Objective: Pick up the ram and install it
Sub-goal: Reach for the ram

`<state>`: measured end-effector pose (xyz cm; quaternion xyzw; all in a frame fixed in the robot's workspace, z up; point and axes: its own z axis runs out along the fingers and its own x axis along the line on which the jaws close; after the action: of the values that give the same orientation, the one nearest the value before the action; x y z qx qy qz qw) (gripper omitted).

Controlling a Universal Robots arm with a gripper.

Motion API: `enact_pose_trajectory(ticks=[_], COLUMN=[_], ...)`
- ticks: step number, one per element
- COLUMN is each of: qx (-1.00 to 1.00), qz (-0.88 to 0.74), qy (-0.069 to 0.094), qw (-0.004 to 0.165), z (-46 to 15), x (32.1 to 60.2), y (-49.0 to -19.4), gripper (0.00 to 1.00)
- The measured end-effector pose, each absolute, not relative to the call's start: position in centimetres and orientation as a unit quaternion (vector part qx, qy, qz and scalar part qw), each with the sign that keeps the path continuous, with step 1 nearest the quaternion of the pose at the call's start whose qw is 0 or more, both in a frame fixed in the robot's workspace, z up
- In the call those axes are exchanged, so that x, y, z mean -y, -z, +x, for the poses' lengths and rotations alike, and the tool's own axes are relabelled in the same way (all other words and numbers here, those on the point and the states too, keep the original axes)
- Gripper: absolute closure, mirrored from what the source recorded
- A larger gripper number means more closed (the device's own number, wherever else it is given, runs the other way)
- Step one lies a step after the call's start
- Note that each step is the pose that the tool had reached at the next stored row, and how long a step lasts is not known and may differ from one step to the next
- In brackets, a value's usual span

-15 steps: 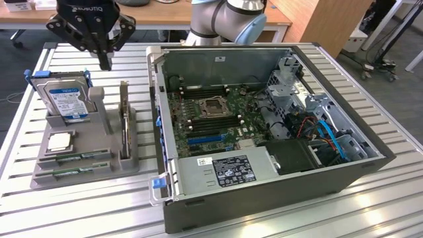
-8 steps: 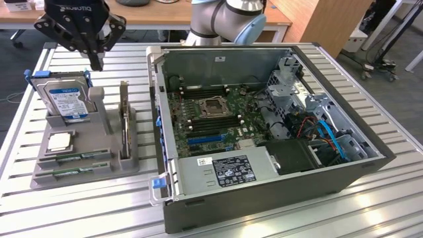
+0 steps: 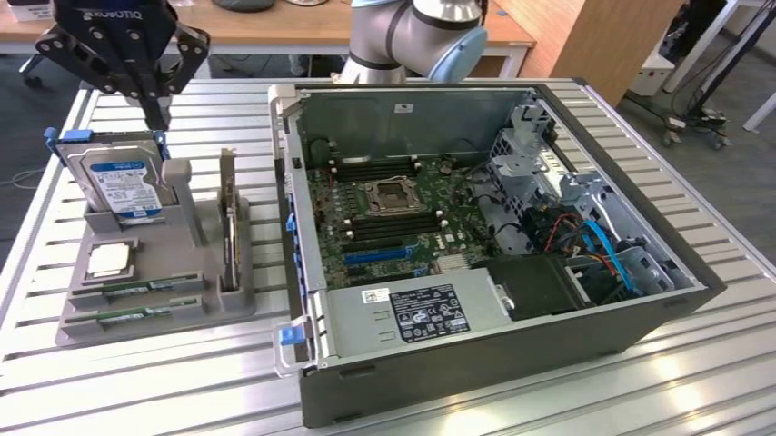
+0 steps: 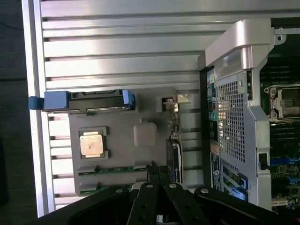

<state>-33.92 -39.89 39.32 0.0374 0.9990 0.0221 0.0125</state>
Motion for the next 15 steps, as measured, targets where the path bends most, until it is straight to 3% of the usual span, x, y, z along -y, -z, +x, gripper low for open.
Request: enact_pose_trajectory(ticks=[15], qx=[-0.999], qz=[0.037], qy=[-0.022], qw=[0.012], z=[-37.2], x=[39.9], y=[-39.3], gripper=[0.9])
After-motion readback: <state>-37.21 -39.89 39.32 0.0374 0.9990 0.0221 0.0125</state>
